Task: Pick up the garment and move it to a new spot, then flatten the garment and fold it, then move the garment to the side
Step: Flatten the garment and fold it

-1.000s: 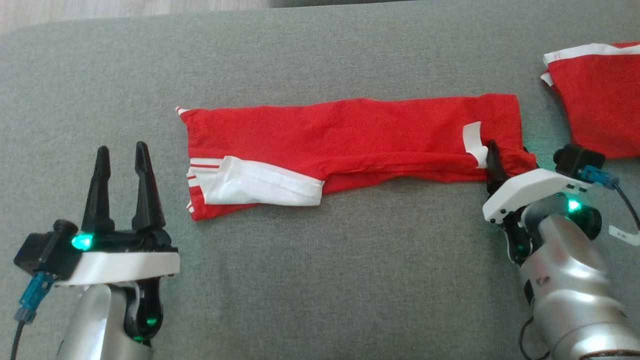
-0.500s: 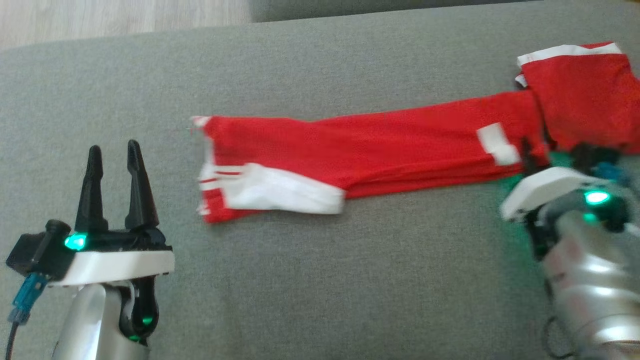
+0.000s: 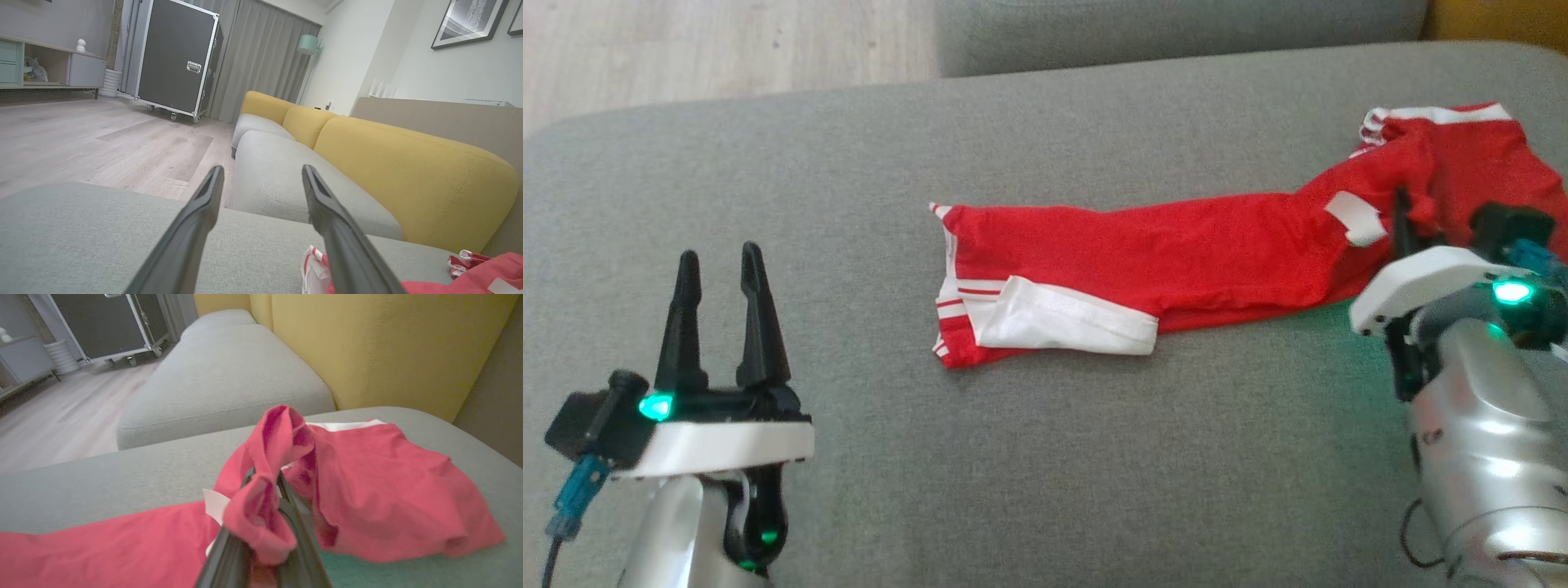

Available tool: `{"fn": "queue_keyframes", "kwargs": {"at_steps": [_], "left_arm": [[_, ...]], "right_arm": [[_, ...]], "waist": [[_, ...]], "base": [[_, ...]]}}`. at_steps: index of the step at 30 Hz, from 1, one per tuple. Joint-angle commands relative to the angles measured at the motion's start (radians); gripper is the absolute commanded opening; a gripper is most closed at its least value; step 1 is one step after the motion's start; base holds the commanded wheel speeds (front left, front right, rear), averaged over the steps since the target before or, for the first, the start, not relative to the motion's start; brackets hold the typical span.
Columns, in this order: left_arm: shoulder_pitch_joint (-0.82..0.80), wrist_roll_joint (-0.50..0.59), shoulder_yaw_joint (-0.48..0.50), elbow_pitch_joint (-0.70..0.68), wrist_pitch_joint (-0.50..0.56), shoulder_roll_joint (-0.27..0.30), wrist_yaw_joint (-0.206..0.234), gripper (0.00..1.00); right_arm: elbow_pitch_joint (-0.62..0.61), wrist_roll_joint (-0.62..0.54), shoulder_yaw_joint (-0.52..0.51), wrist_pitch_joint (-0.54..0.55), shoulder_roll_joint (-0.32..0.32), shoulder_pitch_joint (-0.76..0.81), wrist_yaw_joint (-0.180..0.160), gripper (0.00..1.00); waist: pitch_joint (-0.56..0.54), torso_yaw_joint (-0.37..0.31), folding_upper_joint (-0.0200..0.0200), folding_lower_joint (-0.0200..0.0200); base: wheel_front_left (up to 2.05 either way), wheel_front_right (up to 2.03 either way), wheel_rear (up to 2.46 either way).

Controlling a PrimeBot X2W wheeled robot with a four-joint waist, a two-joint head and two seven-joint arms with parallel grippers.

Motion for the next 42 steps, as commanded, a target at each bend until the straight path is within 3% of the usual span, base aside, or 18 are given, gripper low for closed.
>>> {"fn": "queue_keyframes", "kwargs": {"at_steps": [1,7,14,24,31,41,42], "left_arm": [[-0.006,0.009,0.029,-0.030,-0.005,0.017,-0.006,1.00],[0.013,0.016,0.030,-0.029,-0.005,0.016,-0.006,1.00],[0.033,0.021,0.024,-0.031,-0.005,0.017,-0.006,1.00],[-0.009,0.012,-0.021,-0.021,-0.005,0.012,-0.006,1.00],[-0.039,0.003,-0.049,-0.002,-0.005,0.007,-0.006,1.00],[-0.054,-0.005,-0.069,0.009,-0.005,-0.001,-0.006,1.00],[-0.055,-0.005,-0.069,0.010,-0.005,-0.001,-0.006,1.00]], "right_arm": [[-0.047,0.020,0.042,0.003,0.028,-0.027,-0.001,0.00],[-0.094,0.123,0.153,0.029,0.052,-0.029,-0.001,0.00],[-0.256,0.526,0.562,0.103,0.054,0.021,-0.001,0.00],[-0.280,0.812,0.885,0.076,0.054,0.022,-0.001,0.00],[-0.214,0.936,1.043,0.035,0.054,-0.005,-0.001,0.00],[-0.105,1.074,1.148,-0.022,0.054,-0.060,-0.001,0.00],[-0.094,1.083,1.157,-0.025,0.054,-0.066,-0.001,0.62]], "waist": [[-0.020,0.014,0.0000,0.0000],[-0.061,0.045,0.0000,0.0000],[-0.080,0.096,0.0000,0.0000],[-0.028,0.179,0.0000,0.0000],[0.001,0.241,0.0000,0.0000],[0.028,0.296,0.0000,0.0000],[0.030,0.298,0.0000,0.0000]], "base": [[0.00,0.00,0.00],[0.00,0.00,0.00],[0.00,0.00,0.00],[0.00,0.00,0.00],[0.00,0.00,0.00],[0.00,0.00,0.00],[0.00,0.00,0.00]]}}
